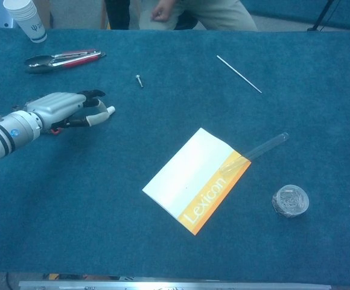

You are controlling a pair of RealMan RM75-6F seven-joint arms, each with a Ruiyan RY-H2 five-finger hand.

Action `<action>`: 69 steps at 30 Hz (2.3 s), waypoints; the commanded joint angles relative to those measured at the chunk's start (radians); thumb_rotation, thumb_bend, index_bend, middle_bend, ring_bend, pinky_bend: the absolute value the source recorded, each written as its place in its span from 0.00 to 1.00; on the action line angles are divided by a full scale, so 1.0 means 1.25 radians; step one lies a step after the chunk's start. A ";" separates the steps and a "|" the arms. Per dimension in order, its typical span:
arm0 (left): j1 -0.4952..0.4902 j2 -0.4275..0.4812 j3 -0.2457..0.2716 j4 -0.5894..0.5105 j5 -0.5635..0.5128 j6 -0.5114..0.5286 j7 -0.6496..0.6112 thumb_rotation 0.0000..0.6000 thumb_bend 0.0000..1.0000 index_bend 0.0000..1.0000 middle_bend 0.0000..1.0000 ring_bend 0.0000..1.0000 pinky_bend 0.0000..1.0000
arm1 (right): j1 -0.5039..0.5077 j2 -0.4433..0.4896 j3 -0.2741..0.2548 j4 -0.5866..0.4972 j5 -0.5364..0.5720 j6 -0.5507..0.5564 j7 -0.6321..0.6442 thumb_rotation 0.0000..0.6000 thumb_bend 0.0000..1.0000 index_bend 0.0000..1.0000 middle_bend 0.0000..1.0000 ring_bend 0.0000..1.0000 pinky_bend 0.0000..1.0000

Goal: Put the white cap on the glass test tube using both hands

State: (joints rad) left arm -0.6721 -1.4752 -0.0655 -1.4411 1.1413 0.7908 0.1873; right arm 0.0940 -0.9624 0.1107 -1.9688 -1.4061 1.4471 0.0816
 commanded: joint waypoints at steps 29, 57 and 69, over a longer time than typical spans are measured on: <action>-0.043 -0.006 -0.015 -0.001 -0.047 -0.002 0.054 0.00 0.21 0.20 0.00 0.00 0.00 | -0.024 0.015 -0.005 0.010 -0.008 0.020 0.037 1.00 0.33 0.18 0.16 0.10 0.28; 0.002 0.103 -0.024 -0.138 0.007 0.139 0.054 0.00 0.21 0.07 0.00 0.00 0.00 | -0.021 0.029 -0.006 0.001 -0.025 0.012 0.034 1.00 0.33 0.19 0.16 0.10 0.28; 0.081 0.174 -0.019 -0.215 0.070 0.270 0.023 0.09 0.21 0.01 0.00 0.00 0.00 | 0.015 0.000 -0.011 0.004 -0.055 -0.026 -0.045 1.00 0.26 0.32 0.16 0.10 0.28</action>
State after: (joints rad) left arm -0.5827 -1.2692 -0.0920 -1.6979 1.2190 1.1147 0.2224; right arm 0.1004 -0.9554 0.0974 -1.9621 -1.4675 1.4275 0.0403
